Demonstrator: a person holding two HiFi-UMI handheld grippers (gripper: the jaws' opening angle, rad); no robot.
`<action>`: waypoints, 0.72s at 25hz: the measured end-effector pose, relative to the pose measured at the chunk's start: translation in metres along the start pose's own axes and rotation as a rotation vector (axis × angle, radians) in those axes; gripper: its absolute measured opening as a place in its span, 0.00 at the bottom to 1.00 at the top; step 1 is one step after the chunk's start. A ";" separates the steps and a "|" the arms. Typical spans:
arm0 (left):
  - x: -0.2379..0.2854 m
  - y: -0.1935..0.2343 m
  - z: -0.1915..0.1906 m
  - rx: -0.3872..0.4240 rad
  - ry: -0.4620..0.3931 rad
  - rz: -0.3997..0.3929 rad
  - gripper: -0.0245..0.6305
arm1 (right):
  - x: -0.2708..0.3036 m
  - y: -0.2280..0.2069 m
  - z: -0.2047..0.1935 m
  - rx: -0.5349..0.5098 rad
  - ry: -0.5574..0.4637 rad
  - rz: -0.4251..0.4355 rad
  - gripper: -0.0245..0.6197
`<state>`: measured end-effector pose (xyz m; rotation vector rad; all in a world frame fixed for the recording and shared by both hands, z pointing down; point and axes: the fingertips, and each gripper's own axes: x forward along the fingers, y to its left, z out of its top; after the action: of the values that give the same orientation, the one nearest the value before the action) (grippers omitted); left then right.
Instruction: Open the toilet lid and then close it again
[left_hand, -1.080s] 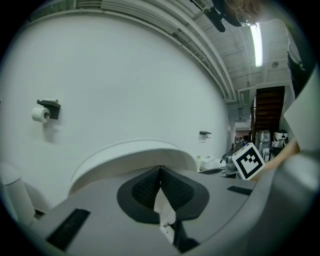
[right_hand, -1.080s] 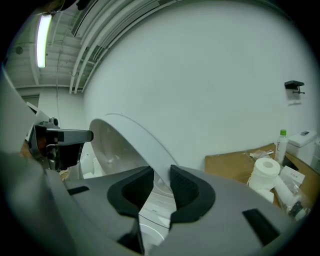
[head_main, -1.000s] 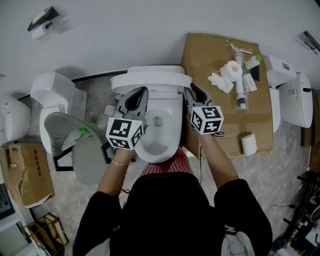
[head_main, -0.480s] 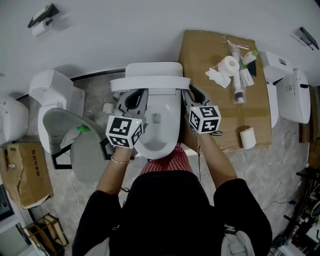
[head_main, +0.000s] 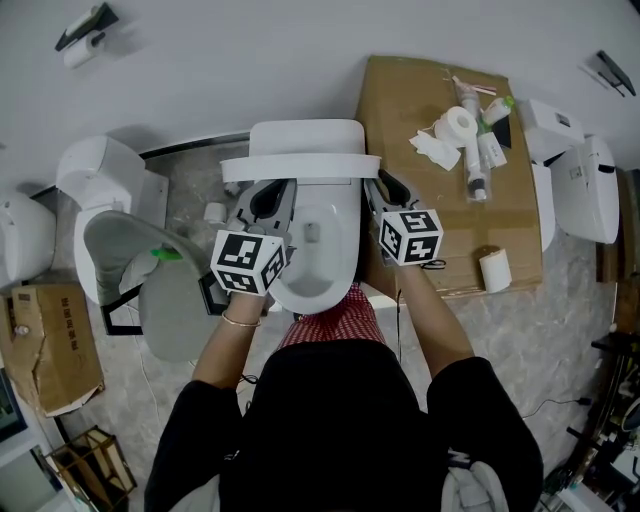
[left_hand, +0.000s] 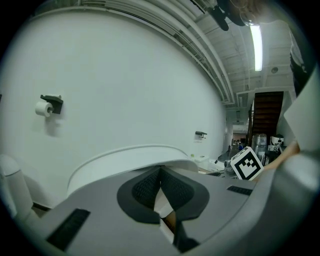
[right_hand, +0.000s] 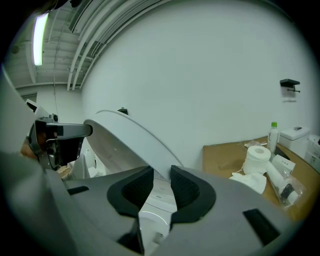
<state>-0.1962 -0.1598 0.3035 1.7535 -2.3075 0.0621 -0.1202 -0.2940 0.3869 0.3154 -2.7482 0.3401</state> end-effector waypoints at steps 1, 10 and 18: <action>-0.001 -0.001 -0.002 -0.006 0.003 -0.003 0.04 | -0.001 0.001 -0.002 -0.001 0.007 0.002 0.19; -0.006 -0.010 -0.010 -0.014 0.014 -0.027 0.04 | -0.014 0.005 -0.012 0.025 0.032 -0.017 0.19; -0.010 -0.013 -0.013 -0.019 0.012 -0.041 0.04 | -0.030 0.021 -0.021 0.063 0.033 0.014 0.09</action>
<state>-0.1791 -0.1519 0.3130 1.7859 -2.2551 0.0427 -0.0917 -0.2635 0.3905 0.3042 -2.7129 0.4323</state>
